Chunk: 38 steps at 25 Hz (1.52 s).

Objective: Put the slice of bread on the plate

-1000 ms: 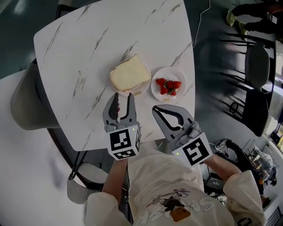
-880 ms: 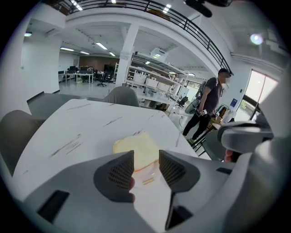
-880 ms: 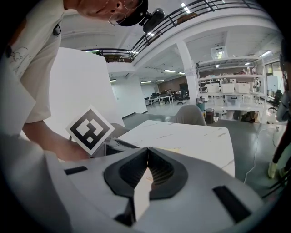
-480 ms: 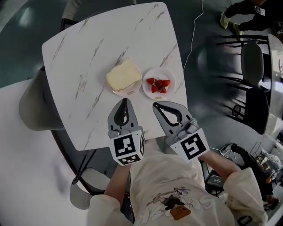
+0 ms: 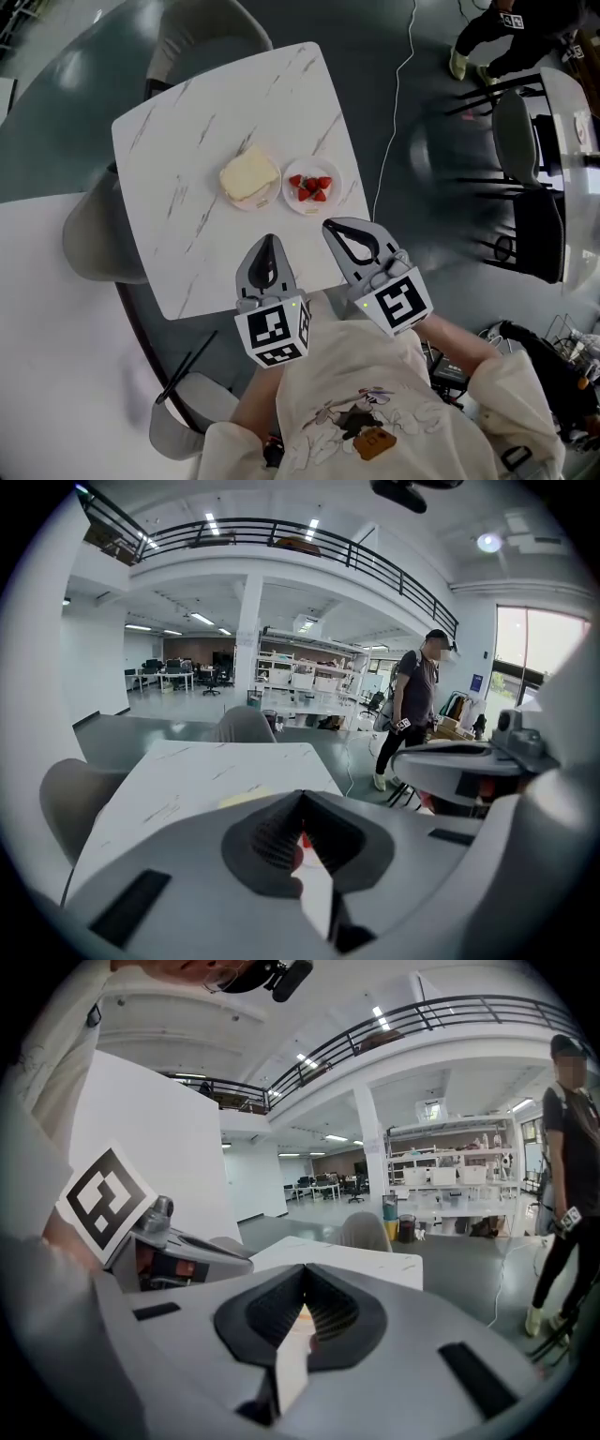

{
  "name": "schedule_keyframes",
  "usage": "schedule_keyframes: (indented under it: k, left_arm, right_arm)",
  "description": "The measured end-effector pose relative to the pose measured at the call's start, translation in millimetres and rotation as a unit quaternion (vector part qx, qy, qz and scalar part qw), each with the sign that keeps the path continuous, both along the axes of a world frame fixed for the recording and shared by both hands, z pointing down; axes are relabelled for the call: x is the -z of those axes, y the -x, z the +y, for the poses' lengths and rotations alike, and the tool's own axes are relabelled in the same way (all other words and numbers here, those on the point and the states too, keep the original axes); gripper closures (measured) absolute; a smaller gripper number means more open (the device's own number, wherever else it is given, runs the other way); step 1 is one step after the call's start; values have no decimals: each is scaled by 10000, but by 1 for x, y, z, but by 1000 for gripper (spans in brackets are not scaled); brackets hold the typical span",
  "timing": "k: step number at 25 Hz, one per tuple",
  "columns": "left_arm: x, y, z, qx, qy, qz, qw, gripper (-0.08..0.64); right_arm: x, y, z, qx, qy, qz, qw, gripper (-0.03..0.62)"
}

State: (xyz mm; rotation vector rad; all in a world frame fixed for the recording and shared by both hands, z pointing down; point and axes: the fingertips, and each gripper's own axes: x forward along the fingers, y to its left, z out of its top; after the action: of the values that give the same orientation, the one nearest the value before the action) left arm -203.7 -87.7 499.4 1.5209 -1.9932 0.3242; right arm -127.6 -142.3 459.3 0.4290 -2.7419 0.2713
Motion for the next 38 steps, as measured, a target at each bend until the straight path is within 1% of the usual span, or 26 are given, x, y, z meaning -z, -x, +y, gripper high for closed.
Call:
schedule_keyframes:
  k: [6, 9, 13, 17, 20, 23, 29, 35, 38]
  left_arm:
    - [33, -43, 16, -28, -240, -17, 9997, 552]
    - [47, -64, 23, -71, -312, -41, 9995, 552]
    - [68, -87, 35, -189, -501, -183, 9984, 552]
    - [76, -108, 51, -233, -631, -212, 9975, 552]
    - [79, -113, 60, -333, -673, -191, 9970, 552]
    - [80, -118, 67, -502, -701, -128, 9962, 552]
    - [85, -121, 97, -865, -677, -29, 9939, 552]
    - [78, -112, 139, -950, -661, 169, 9931, 552]
    - [76, -112, 159, -988, -691, 291, 9923, 552]
  right_arm:
    - [41, -27, -1, -46, -495, -281, 9984, 586]
    - [58, -39, 5, -27, -662, -408, 9970, 587]
    - [78, -57, 25, 10, -657, -557, 9963, 586]
    - [86, -82, 49, 78, -613, -478, 9969, 586]
    - [89, -94, 63, -64, -549, -506, 9972, 587]
    - [92, -103, 74, -346, -546, -632, 9959, 586]
    - [98, -108, 105, -791, -485, -544, 9942, 586]
    - [97, -105, 151, -1039, -605, -468, 9916, 586]
    - [91, -105, 172, -1151, -500, -351, 9915, 586]
